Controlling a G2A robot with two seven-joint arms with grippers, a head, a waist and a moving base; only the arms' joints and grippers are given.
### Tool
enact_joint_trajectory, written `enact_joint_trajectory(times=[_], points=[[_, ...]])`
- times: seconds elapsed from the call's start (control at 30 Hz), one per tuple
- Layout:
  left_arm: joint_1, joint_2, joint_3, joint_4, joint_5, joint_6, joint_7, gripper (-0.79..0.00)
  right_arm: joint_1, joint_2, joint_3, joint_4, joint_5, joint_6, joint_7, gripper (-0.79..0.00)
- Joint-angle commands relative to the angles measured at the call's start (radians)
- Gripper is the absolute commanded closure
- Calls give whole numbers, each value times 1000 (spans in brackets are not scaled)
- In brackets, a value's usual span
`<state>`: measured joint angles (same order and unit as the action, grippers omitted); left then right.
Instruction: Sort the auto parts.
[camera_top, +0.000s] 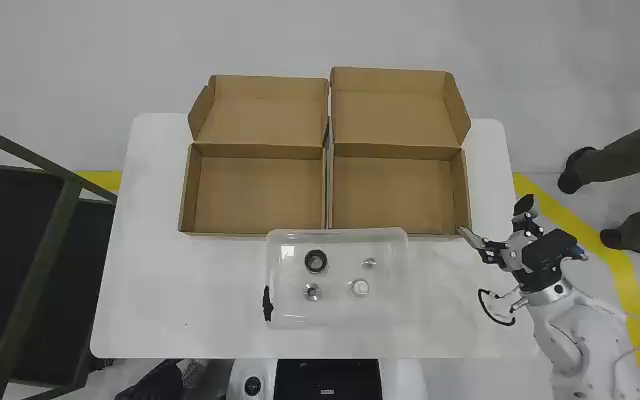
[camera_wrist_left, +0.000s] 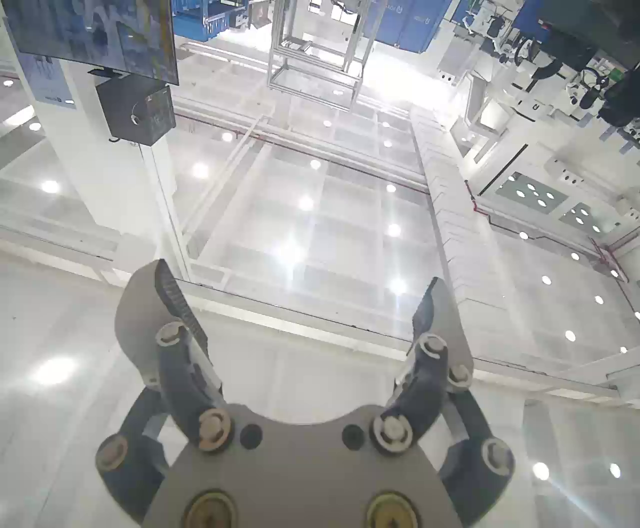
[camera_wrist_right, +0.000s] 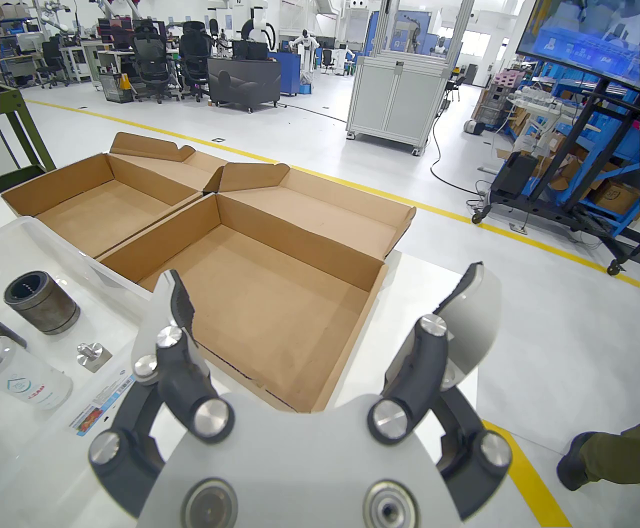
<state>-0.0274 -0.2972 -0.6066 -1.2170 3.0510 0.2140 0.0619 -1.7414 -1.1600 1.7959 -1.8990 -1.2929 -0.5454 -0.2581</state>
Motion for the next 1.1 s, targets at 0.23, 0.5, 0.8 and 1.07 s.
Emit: enact_joint_trajectory(times=[0.23,0.5,0.8,1.07], points=[[0,0,0,0,0,0,0,-784,0,0,0,0,0,0,0,-785],[0,0,0,0,0,0,0,-785,0,0,0,0,0,0,0,-784],[0,0,0,0,0,0,0,-785,31,9,-53,-58,-92,-88,76,-785],[0,0,0,0,0,0,0,-785,108,20,-170,-120,-129,-266,201,-785]])
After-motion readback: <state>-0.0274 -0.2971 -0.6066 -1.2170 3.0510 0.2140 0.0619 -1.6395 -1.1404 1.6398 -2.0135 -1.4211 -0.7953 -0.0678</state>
